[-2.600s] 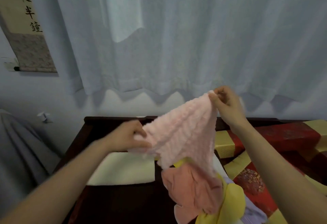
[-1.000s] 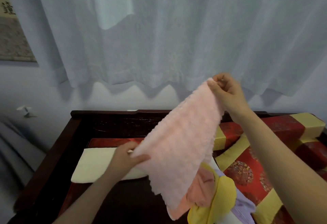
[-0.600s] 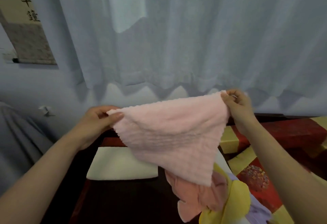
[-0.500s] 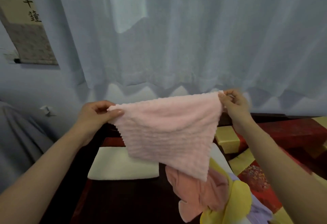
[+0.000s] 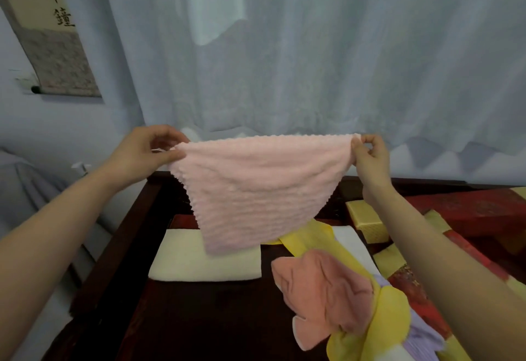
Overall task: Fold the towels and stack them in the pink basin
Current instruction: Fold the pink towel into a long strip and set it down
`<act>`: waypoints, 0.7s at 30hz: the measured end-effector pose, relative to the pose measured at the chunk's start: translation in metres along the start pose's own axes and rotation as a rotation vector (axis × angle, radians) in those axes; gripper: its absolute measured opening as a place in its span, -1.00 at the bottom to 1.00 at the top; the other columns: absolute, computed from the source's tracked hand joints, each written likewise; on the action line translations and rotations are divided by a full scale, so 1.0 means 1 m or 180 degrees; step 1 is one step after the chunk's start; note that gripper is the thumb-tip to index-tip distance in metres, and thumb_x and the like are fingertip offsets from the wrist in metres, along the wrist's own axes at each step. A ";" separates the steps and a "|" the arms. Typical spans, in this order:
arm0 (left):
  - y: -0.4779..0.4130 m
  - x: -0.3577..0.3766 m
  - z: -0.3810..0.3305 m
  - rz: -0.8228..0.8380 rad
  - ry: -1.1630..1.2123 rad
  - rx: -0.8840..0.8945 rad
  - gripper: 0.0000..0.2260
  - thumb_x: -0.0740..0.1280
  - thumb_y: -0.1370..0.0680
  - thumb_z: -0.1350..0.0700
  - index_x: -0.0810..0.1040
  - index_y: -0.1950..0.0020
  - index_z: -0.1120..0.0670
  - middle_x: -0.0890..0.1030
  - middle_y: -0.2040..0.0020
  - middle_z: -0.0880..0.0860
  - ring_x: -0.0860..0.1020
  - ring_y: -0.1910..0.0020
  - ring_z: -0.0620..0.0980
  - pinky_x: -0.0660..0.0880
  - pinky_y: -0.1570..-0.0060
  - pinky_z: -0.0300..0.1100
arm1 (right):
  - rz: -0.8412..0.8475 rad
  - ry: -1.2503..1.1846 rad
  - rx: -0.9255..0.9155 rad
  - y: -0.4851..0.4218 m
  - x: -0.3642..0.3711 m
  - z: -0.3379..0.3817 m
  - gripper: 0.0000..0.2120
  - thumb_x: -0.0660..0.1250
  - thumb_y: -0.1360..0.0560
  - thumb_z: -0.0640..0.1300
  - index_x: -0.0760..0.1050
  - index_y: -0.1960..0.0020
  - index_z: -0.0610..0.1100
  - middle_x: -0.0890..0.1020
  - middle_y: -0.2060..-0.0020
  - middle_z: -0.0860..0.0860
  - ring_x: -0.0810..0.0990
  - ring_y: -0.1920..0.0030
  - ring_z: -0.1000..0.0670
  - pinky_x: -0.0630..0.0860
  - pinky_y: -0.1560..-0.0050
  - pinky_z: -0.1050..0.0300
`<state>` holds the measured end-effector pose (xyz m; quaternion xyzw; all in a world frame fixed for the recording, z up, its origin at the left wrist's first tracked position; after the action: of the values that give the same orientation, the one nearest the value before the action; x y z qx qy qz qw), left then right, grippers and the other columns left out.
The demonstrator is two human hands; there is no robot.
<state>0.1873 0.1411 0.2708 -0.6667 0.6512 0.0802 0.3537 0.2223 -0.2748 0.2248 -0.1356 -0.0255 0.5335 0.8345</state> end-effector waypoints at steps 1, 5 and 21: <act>0.000 -0.004 0.000 -0.0122 -0.0143 0.0054 -0.75 0.45 -0.43 0.32 0.59 0.16 -0.06 0.65 0.20 -0.09 0.55 0.27 -0.32 0.47 0.17 -0.51 | 0.0004 0.0006 0.0049 -0.001 0.003 -0.001 -0.87 0.21 -0.59 -0.04 0.39 0.00 -0.11 0.48 0.19 0.09 0.43 0.19 0.12 0.43 0.12 0.17; 0.005 -0.008 0.006 -0.0136 -0.0520 0.0207 -0.70 0.44 -0.43 0.32 0.59 0.28 -0.11 0.63 0.24 -0.34 0.59 0.24 -0.39 0.49 0.15 -0.52 | -0.0074 0.0059 0.0180 -0.002 0.010 -0.005 -0.85 0.21 -0.58 -0.01 0.38 -0.01 -0.09 0.46 0.20 0.11 0.41 0.20 0.14 0.40 0.20 0.23; 0.139 0.017 0.066 0.0529 0.0722 -0.0630 -0.85 0.44 -0.18 0.14 0.48 0.43 0.13 0.72 0.13 0.02 0.66 0.18 -0.13 0.56 0.20 -0.32 | 0.1281 -0.1013 0.0351 0.123 -0.005 -0.043 -0.84 0.26 -0.42 -0.29 0.45 0.29 -0.08 0.55 0.40 0.07 0.53 0.36 0.10 0.47 0.36 0.30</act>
<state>0.0849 0.1796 0.1615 -0.6468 0.7288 0.0971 0.2027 0.1192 -0.2396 0.1530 -0.0066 -0.0998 0.7039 0.7032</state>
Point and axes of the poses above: each hand's wrist, its own y-axis away from the middle knuckle, its own x-axis out of the palm, z = x × y, the point moved 9 cm from there along -y, towards the middle knuckle
